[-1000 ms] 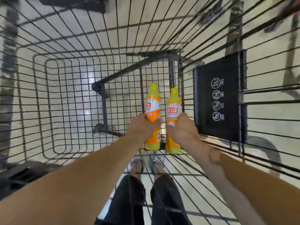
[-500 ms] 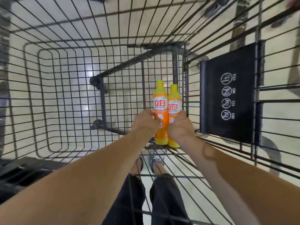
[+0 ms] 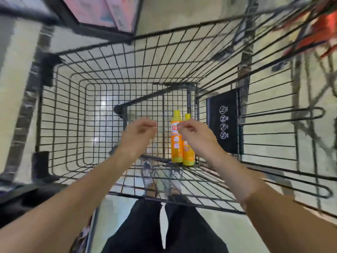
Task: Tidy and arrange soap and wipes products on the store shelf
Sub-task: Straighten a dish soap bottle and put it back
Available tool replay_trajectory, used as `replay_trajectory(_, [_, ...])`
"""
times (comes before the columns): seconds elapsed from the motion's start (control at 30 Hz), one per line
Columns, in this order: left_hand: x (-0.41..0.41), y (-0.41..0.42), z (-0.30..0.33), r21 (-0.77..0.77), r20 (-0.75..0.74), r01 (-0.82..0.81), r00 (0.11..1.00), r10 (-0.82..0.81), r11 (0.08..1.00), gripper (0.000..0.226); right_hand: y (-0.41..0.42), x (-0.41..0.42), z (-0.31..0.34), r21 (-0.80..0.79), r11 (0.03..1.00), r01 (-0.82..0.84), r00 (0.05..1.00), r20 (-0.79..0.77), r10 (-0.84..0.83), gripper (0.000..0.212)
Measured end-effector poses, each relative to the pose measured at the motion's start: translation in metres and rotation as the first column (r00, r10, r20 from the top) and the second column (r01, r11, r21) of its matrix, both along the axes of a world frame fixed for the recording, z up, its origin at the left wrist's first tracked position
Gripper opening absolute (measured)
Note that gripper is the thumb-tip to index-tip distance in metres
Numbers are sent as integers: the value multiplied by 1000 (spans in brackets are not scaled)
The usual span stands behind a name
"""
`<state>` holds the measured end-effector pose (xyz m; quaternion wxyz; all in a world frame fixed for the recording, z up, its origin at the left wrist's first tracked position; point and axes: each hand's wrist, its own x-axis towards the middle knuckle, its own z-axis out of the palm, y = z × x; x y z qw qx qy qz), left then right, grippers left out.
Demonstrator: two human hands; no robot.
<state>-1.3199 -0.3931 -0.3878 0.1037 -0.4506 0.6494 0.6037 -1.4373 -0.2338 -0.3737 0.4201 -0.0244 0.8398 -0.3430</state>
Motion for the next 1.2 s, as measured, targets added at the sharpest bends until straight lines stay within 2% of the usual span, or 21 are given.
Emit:
replay_trajectory(0.13, [56,-23,105,-67,-111,-52,993,44,996,17,-6,22,101,-245,969,-43,998,-49,32,8])
replay_trajectory(0.23, [96,-22,163,-161,-148,-159,980,136,974,14,-7,41,154,-405,908,-105,994,-71,83,6])
replay_trajectory(0.4, [165,7,233,-319,-284,-379,913,294,869,13,-11,69,206,-555,763,-332,943,-166,289,33])
replay_trajectory(0.57, [227,61,274,-340,-457,-689,716,528,640,16,-27,104,232,-624,558,-547,813,-234,534,35])
replay_trajectory(0.67, [273,103,292,-330,-513,-811,584,629,484,17,-30,142,254,-641,395,-658,689,-302,659,23])
replay_trajectory(0.77, [321,153,304,-337,-536,-872,487,689,355,17,-24,190,271,-660,247,-709,570,-331,752,8])
replay_trajectory(1.03, [456,291,337,-325,-631,-939,126,765,-114,13,32,349,314,-689,-96,-719,247,-382,891,6])
replay_trajectory(1.2, [546,391,352,-320,-671,-894,-21,742,-315,26,86,470,331,-677,-296,-673,32,-427,904,7])
